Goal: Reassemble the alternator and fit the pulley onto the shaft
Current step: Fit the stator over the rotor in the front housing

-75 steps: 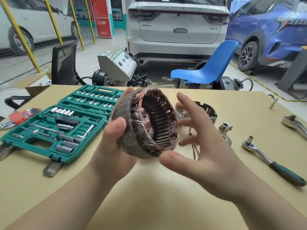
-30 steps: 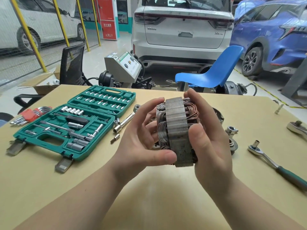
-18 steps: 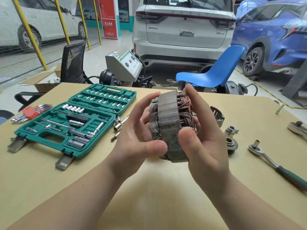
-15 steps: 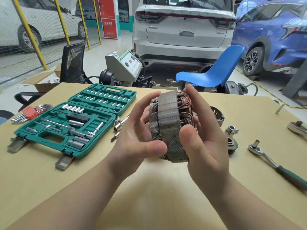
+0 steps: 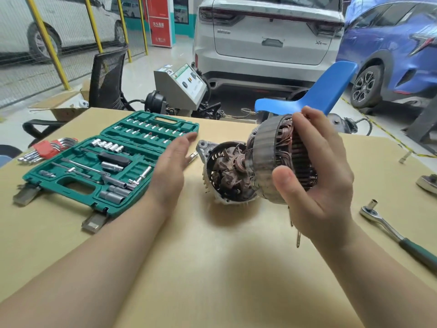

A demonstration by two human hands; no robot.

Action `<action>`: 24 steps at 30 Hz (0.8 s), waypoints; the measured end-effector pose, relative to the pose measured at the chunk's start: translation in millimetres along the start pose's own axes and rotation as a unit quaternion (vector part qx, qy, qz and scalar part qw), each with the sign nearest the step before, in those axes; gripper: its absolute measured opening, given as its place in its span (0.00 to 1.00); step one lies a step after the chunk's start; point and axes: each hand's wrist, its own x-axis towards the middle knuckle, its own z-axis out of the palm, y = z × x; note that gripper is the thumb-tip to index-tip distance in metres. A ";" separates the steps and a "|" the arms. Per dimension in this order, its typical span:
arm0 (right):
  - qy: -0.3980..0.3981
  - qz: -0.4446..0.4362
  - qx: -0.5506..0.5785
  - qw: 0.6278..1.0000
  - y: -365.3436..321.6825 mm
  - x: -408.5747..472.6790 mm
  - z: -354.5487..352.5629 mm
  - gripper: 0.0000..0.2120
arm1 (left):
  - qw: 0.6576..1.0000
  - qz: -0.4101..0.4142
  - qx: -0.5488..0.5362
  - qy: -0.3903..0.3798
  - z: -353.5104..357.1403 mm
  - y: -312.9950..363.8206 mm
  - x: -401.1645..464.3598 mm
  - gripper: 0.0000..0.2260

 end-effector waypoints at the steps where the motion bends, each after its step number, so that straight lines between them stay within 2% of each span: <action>1: -0.016 -0.007 -0.021 1.000 2.6 1.8 2.0 0.28 | 1.000 -0.015 -0.005 -0.015 5.3 -6.1 2.4 0.14; 8: -0.113 -0.076 -0.134 0.982 18.2 13.7 19.1 0.29 | 0.999 -0.025 0.025 -0.028 10.5 -27.8 18.0 0.24; 19: -0.179 -0.105 -0.194 0.959 25.3 20.0 42.0 0.30 | 0.999 -0.019 0.040 -0.015 11.0 -20.6 18.1 0.23; 24: -0.176 -0.124 -0.213 0.953 25.9 18.1 45.8 0.30 | 0.999 -0.020 0.047 -0.014 11.1 -18.4 16.9 0.21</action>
